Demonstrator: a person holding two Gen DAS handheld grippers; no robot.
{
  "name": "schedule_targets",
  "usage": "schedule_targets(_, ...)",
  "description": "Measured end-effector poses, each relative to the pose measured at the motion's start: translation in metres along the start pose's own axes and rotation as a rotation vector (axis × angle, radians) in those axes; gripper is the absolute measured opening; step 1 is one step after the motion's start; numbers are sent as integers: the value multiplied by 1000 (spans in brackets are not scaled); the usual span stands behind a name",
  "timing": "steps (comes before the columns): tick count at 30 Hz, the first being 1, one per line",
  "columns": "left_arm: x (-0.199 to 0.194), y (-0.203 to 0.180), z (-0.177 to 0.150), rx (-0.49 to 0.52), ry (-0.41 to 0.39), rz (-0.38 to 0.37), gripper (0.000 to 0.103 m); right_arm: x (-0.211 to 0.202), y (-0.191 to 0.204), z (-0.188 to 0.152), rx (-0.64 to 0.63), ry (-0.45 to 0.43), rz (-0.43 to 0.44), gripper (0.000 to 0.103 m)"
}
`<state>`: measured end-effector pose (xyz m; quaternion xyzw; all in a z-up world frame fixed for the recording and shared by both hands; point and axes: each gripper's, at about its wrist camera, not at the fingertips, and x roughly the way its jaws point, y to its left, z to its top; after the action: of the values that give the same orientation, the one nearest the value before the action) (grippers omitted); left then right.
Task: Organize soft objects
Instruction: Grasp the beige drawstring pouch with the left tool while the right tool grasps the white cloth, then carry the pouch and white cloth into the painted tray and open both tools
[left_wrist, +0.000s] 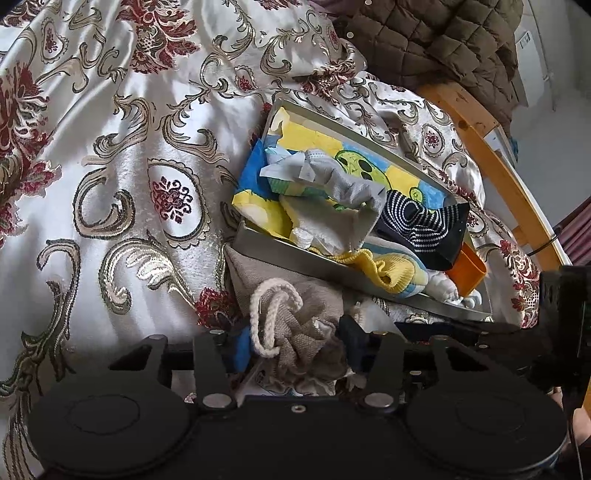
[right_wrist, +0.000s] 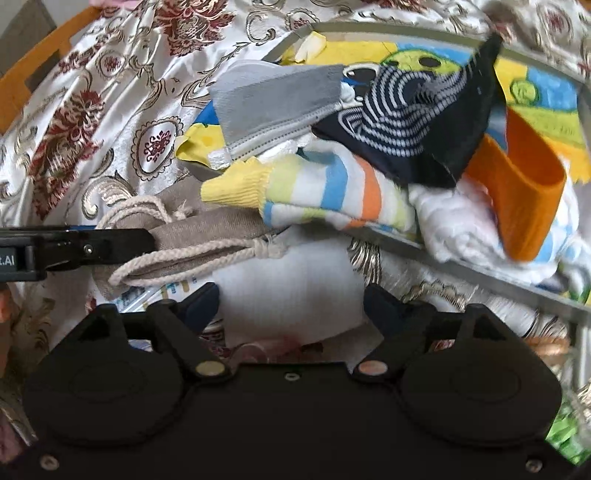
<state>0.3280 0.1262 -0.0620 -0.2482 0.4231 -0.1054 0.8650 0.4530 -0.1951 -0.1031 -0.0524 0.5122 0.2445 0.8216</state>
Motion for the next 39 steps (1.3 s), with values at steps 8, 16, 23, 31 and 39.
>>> schedule_targets(8, -2, 0, 0, 1, -2, 6, 46, -2, -20, -8, 99, -14, 95, 58)
schedule_targets(16, -5, -2, 0, 23, -3, 19, 40, 3, -31, -15, 161, -37, 172, 35)
schedule_targets(23, -6, -3, -1, 28, -12, 39, 39, 2, -25, -21, 200, -52, 211, 16)
schedule_targets(31, -7, -4, 0, 41, -17, 36, 36, 3, -22, -25, 206, -75, 200, 12)
schedule_targets(39, -20, -2, 3, -12, -75, 53, 34, -15, -27, -29, 247, -140, 175, 1)
